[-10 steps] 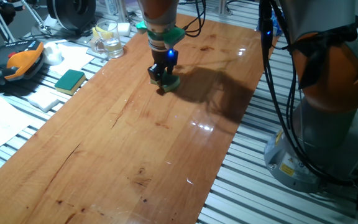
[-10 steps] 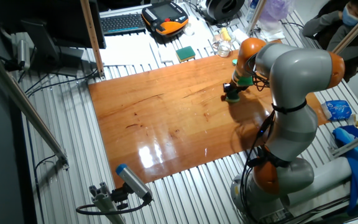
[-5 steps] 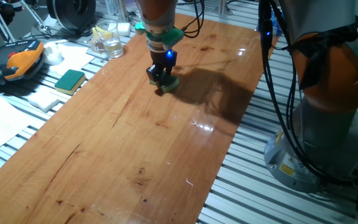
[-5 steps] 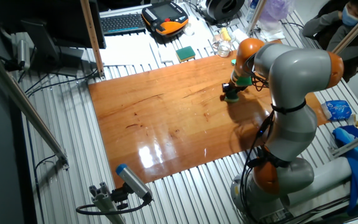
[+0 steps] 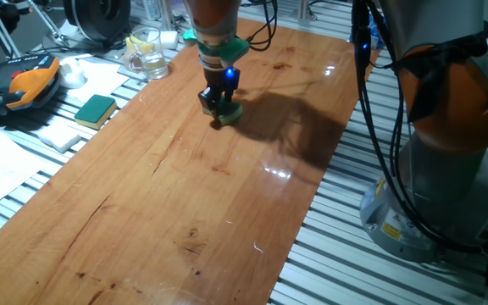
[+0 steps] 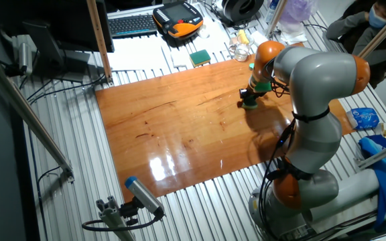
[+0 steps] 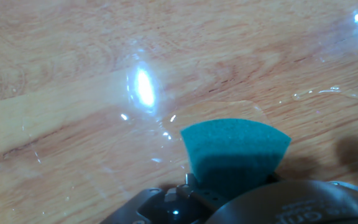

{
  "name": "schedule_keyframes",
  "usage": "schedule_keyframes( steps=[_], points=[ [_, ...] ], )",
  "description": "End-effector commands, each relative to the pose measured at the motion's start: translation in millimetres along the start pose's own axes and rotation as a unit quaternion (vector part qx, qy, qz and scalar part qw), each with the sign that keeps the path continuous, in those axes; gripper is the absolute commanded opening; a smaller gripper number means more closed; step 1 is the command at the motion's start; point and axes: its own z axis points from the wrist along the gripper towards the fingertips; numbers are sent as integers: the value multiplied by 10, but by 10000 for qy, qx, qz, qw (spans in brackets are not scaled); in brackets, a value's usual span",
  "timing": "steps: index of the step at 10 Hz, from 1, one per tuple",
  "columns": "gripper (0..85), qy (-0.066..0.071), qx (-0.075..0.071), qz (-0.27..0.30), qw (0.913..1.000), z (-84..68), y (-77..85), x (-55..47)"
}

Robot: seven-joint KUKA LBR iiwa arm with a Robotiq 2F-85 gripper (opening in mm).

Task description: Clean the tabletop with a sponge

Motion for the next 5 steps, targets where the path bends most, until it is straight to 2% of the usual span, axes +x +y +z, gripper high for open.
schedule_keyframes(
  steps=[1,5],
  points=[
    [510,21,-3,-6,10000,-18,-9,-17],
    [510,39,-15,-6,10000,21,-13,-77]
  ],
)
